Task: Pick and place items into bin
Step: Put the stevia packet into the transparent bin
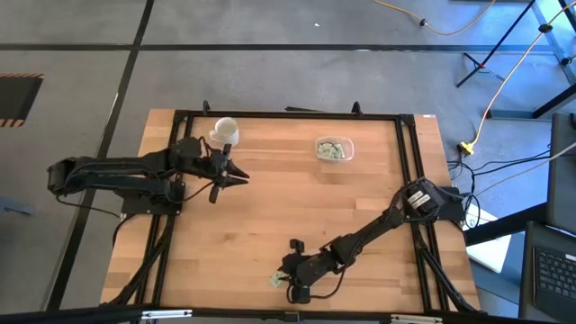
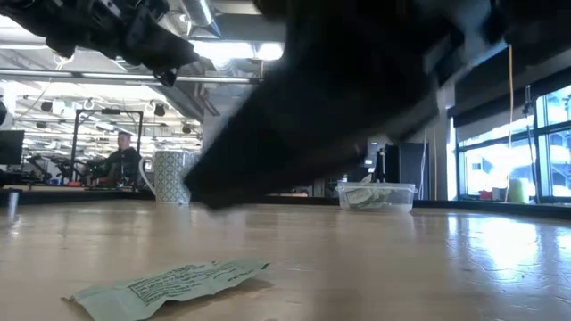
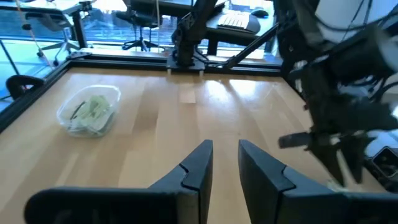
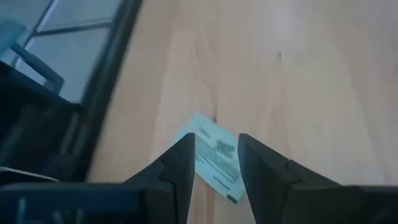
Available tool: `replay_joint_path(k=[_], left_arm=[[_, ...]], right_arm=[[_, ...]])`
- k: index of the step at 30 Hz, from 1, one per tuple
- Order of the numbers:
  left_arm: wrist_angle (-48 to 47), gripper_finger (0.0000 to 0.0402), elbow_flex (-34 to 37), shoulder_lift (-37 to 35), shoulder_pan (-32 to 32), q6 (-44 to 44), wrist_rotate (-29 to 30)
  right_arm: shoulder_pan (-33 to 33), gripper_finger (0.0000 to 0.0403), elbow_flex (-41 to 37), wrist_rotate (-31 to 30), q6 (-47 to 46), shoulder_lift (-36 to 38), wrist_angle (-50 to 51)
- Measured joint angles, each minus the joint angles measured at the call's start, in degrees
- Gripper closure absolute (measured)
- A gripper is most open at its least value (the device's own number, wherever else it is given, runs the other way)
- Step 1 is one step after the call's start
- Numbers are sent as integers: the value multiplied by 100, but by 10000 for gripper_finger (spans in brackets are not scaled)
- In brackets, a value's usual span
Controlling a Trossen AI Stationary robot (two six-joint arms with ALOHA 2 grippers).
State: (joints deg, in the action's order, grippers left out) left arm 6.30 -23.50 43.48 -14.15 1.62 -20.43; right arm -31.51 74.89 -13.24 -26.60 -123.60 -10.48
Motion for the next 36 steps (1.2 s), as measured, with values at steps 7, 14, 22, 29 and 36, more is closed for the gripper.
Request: replay_joint_path(k=[7,14,22,29,36], left_arm=[[85,331,91,-113,102,67,83],[83,331,89,-111,142,64,298],[79,331,89,-111,142,-64,300],[79,331,89,-111,142,-89,300],[-39,331,89,-109,142,-90,300]], right_arm=[[0,291,0,-4,5,-246,-8],[0,335,35,-67,135,-386,144],[0,348,42,-61,325,-393,562],[28,348,42,-115,696,-380,828],[336,348,44,-20,-150,-350,1106]])
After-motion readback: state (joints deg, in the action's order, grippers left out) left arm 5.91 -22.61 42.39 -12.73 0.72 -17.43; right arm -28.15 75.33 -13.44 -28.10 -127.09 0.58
